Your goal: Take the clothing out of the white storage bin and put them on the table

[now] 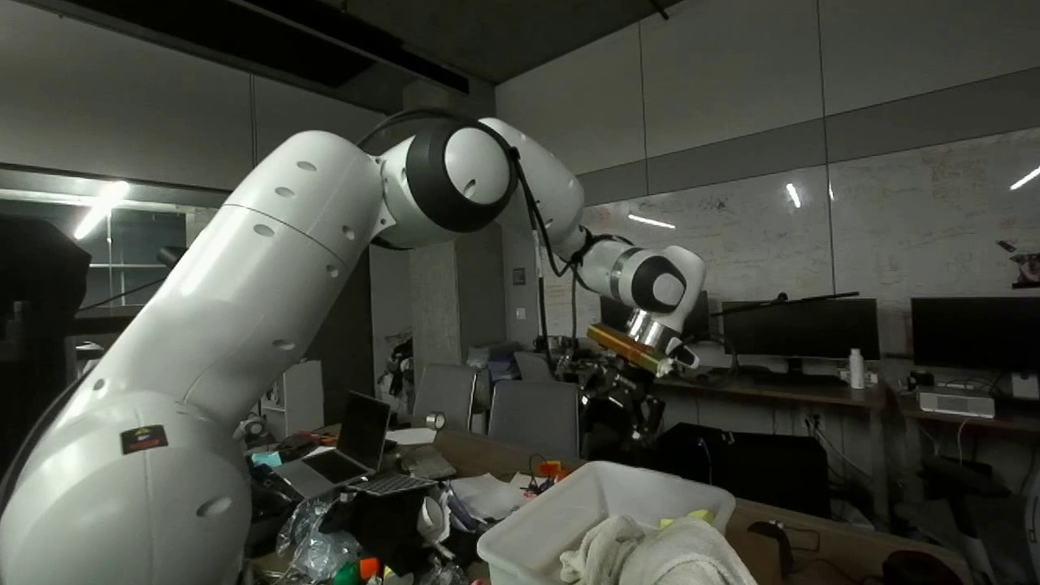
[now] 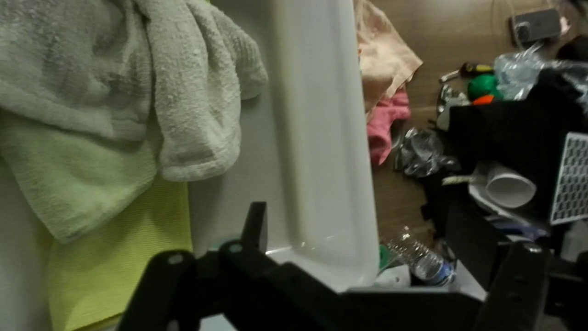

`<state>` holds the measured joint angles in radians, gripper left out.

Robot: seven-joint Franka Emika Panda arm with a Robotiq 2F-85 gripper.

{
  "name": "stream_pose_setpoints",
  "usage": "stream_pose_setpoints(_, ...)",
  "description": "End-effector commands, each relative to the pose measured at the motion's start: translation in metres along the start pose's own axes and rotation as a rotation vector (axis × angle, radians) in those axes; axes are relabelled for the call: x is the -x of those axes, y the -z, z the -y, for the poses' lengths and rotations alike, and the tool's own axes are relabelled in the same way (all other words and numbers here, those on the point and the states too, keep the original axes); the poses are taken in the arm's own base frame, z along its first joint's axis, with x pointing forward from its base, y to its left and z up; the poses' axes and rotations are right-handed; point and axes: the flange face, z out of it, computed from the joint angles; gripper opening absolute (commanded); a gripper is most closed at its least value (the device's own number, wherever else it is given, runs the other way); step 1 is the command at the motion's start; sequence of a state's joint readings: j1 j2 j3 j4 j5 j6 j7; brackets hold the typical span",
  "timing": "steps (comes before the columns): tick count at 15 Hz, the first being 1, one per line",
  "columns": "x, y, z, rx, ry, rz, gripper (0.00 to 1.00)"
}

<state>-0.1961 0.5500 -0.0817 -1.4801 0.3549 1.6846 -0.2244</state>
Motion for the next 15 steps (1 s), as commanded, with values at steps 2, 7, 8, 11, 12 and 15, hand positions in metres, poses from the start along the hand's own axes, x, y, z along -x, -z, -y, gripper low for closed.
stream_pose_setpoints(2, 0.003, -0.034, -0.011, 0.095, -0.177, -0.137, 1.00)
stream_pose_setpoints(7, 0.005, -0.063, -0.016, 0.262, -0.355, -0.212, 1.00)
stream_pose_setpoints(8, 0.007, -0.067, -0.016, 0.305, -0.387, -0.218, 1.00)
stream_pose_setpoints(11, 0.017, -0.068, -0.010, 0.373, -0.333, -0.141, 1.00)
stream_pose_setpoints(12, 0.021, -0.066, -0.007, 0.382, -0.297, -0.119, 1.00)
stream_pose_setpoints(15, 0.030, -0.060, 0.000, 0.387, -0.238, -0.068, 1.00)
